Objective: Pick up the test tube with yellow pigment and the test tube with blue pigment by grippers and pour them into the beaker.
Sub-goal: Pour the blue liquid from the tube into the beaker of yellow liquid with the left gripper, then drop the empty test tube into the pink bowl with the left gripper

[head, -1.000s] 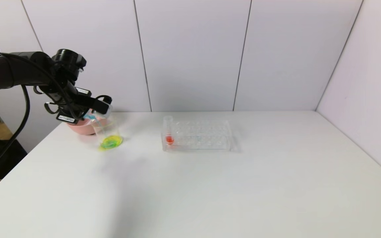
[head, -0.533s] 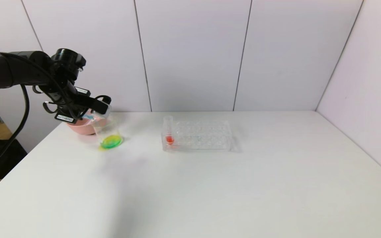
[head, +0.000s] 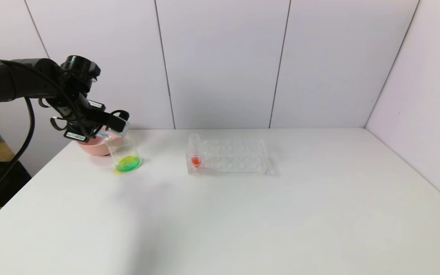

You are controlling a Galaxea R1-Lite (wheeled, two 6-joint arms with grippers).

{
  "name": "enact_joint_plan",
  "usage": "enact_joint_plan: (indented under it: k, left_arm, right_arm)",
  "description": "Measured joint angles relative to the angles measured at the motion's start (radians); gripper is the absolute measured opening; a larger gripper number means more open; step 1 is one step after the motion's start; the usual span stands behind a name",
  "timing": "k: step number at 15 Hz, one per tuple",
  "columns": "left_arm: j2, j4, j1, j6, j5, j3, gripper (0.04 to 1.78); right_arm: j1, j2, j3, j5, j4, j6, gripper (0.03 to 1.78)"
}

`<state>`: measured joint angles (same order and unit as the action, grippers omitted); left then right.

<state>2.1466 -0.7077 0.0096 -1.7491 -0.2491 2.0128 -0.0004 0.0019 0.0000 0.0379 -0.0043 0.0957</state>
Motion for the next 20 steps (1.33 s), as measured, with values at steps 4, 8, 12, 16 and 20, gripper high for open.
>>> enact_joint_plan:
  k: [4,8,12,16,20]
  left_arm:
    - [-0.006,0.000,-0.007,-0.013,-0.036,0.000,0.44]
    - [-0.008,0.000,-0.009,-0.026,-0.043,0.000,0.44]
    - [-0.007,0.000,-0.013,-0.032,-0.060,0.000,0.44]
    - [-0.008,0.000,-0.015,-0.033,-0.061,0.000,0.44]
    - [-0.039,-0.005,-0.015,0.000,-0.035,0.000,0.44]
  right_arm:
    - [0.000,0.000,0.000,0.000,0.000,0.000,1.71]
    - [0.000,0.000,0.000,0.000,0.000,0.000,1.71]
    - [0.000,0.000,0.000,0.000,0.000,0.000,1.71]
    - [0.000,0.000,0.000,0.000,0.000,0.000,1.71]
    - [0.000,0.000,0.000,0.000,0.000,0.000,1.71]
